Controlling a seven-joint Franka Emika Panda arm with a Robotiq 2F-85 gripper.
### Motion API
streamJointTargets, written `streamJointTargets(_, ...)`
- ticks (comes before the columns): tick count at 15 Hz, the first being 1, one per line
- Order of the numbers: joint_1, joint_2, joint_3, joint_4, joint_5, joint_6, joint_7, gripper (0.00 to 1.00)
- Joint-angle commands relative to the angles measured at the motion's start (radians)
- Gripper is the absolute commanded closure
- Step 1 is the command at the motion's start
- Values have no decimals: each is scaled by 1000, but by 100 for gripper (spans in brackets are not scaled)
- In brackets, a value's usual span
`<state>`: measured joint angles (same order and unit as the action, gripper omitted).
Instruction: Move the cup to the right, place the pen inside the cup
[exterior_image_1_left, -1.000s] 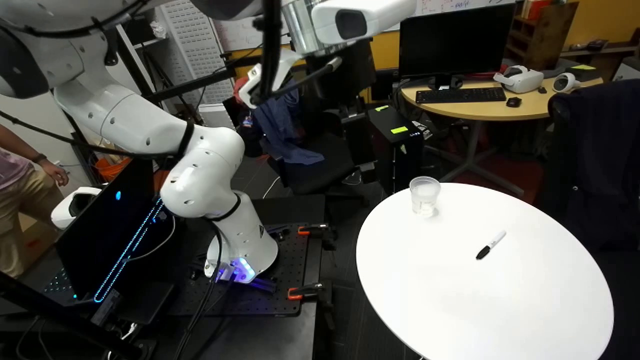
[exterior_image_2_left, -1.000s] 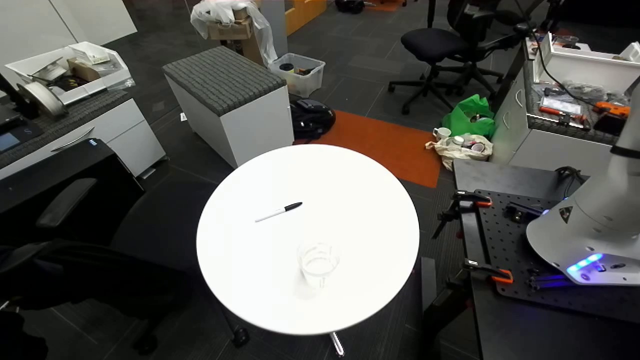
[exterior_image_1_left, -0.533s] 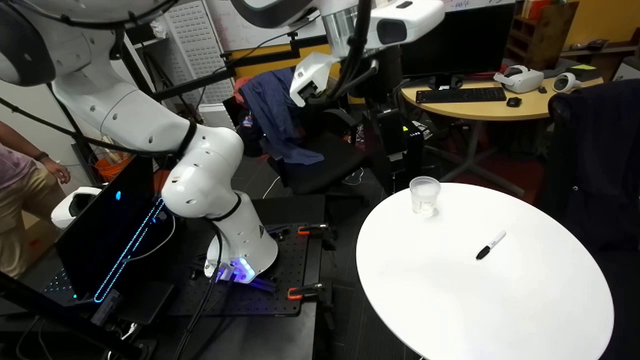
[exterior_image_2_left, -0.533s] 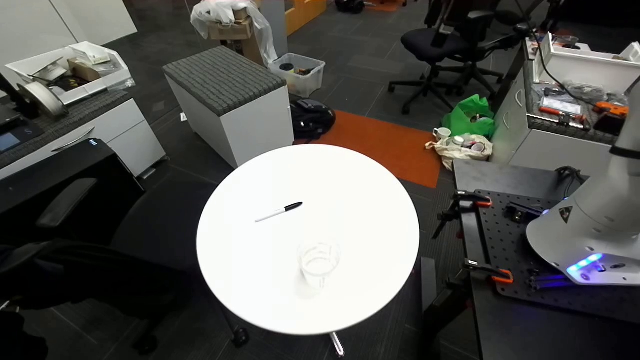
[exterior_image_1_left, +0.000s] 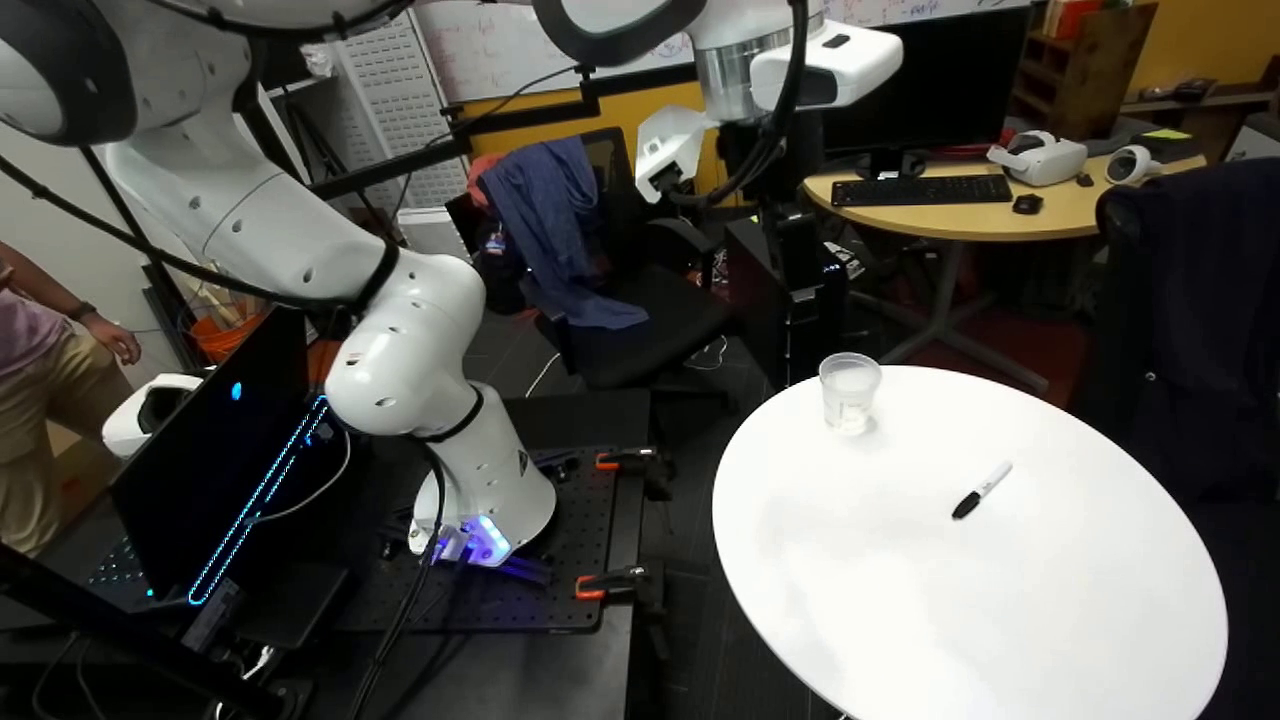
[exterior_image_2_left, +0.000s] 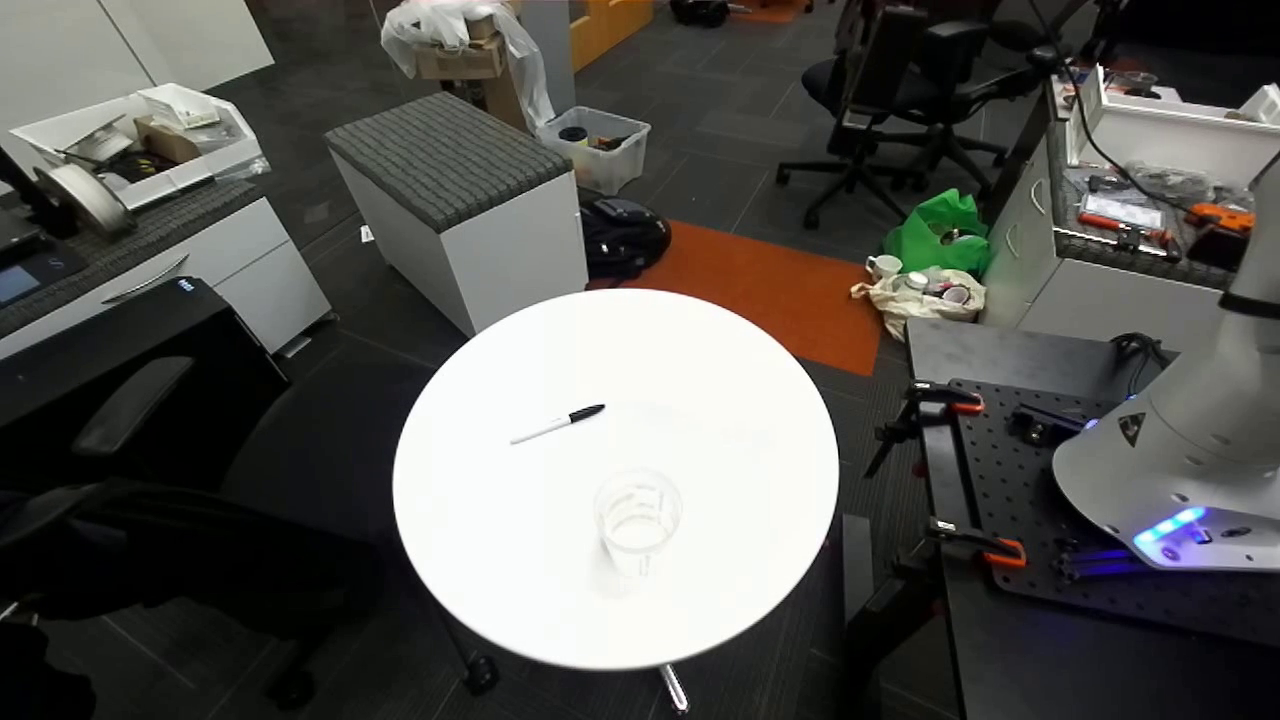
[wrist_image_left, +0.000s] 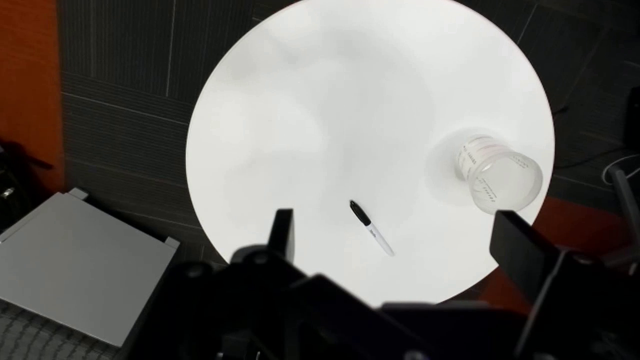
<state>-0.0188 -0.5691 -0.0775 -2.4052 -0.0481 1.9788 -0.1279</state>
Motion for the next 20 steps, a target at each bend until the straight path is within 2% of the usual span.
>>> streamJointTargets(1, 18, 63, 43, 4, 14, 75, 48, 0)
streamJointTargets(12, 71, 285, 123, 50, 32, 251, 116, 0)
streamJointTargets(20, 110, 465, 156, 121, 93, 302, 103, 0)
